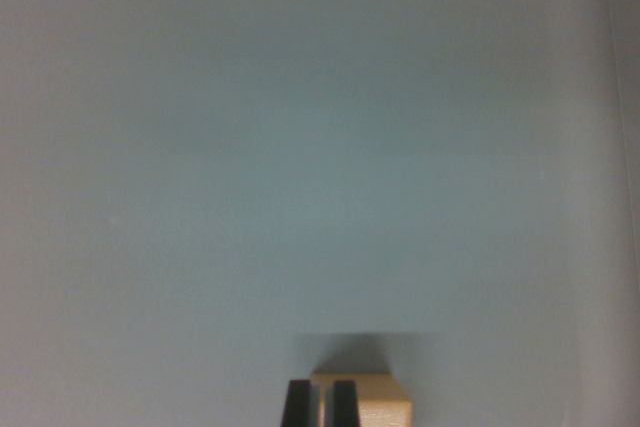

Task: Push wooden cube

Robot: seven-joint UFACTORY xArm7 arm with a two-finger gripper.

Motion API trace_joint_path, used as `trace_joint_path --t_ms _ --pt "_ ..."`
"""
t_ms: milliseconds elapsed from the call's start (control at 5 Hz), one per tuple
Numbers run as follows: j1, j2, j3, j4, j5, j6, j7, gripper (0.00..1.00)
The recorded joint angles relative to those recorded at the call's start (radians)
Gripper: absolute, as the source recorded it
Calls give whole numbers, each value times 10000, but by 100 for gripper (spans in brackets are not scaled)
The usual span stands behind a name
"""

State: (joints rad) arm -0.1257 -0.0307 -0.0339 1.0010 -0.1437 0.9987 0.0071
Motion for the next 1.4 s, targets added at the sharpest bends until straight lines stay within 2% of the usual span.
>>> trace_joint_path --t_ms 200,400,600,800,1000,1200,1400 --pt "0 0 0 0 0 0 0 0" --pt "-88 -64 -68 -473 -94 -462 -17 0" --pt "-88 -64 -68 -473 -94 -462 -17 0" --pt "-171 -125 -132 -923 -183 -903 -34 0" --pt "-171 -125 -132 -923 -183 -903 -34 0" --pt "-259 -189 -200 -1396 -276 -1365 -51 0" --pt "-259 -189 -200 -1396 -276 -1365 -51 0"
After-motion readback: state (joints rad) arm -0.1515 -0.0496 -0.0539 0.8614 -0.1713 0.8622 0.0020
